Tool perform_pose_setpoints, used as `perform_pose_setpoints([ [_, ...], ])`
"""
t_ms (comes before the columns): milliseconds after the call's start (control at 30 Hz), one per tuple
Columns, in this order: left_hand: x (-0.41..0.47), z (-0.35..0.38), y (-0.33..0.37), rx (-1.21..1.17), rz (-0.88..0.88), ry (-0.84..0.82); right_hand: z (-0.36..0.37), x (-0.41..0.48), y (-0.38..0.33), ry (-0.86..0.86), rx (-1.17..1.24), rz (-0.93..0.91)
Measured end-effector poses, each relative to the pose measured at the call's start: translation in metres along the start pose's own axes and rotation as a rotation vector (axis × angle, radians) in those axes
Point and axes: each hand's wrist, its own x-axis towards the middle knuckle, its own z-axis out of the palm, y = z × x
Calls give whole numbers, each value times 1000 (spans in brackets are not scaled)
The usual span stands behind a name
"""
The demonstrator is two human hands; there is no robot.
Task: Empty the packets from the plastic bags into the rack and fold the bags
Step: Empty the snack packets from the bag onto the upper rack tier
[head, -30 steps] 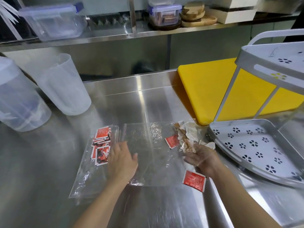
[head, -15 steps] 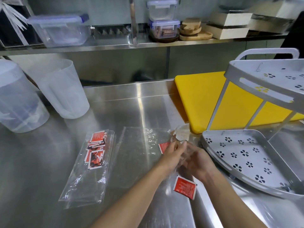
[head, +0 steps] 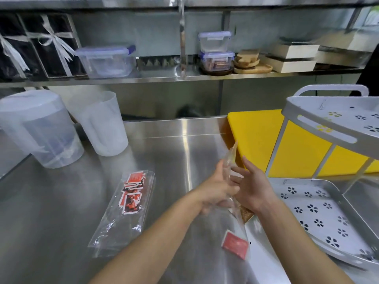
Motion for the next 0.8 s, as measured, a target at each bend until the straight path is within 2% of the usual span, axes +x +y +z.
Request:
perform_pose_setpoints([
  [100, -3, -9, 18, -158, -47, 195, 13, -9, 0, -74, -236, -83],
  [233, -9, -13, 30, -335, -47, 396, 34, -26, 5, -179, -742, -250],
  [333, -10, -17, 41, -547, -28, 509, 38, -35, 0, -236, -1028, -262],
  [433, -12, -19, 48, -613, 5, 611, 34, -33, -1, -140, -1235, -342],
  [533, -16, -24, 45, -413, -25, 538, 34, -26, -9, 9, -1268, -483],
  [600, -20, -30, 43, -210, -76, 462, 35, -26, -19, -35, -1326, -519],
  [667, -28, -37, 44, 103, -122, 455, 35, -29, -32, -122, -1382, -580],
  [800, -56, -48, 50, 623, -25, 416, 33, -36, -57, -201, -1356, -631],
])
